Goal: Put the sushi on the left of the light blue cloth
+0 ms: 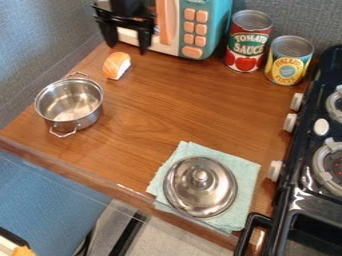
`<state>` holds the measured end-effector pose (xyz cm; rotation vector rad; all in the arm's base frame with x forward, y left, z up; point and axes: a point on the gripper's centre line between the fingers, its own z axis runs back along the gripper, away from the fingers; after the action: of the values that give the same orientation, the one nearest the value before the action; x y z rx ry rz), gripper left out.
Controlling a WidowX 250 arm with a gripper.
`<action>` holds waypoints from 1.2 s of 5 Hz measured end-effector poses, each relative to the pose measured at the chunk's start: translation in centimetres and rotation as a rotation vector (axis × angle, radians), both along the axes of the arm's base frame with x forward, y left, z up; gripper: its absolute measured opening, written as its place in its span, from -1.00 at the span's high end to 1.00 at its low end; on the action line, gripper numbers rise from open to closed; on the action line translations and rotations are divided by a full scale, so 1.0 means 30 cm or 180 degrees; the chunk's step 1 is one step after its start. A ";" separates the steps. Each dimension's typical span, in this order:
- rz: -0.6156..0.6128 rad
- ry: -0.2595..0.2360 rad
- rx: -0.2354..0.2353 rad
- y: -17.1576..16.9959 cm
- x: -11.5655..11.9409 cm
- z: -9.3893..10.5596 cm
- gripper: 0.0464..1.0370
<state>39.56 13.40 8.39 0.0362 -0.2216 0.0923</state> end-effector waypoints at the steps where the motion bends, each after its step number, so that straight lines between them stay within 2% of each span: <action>1: 0.0072 -0.0056 -0.0060 0.053 0.050 -0.017 -0.93; 3: 0.0156 0.0069 -0.0054 0.087 0.061 -0.089 -0.93; 4: 0.0191 0.0240 -0.0112 0.102 0.058 -0.174 -0.92; 5: 0.0186 0.0305 -0.0066 0.113 0.058 -0.198 -0.87; 6: 0.0124 0.0276 -0.0056 0.116 0.063 -0.200 -0.58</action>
<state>41.44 16.87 2.40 0.0270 -0.1336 0.1313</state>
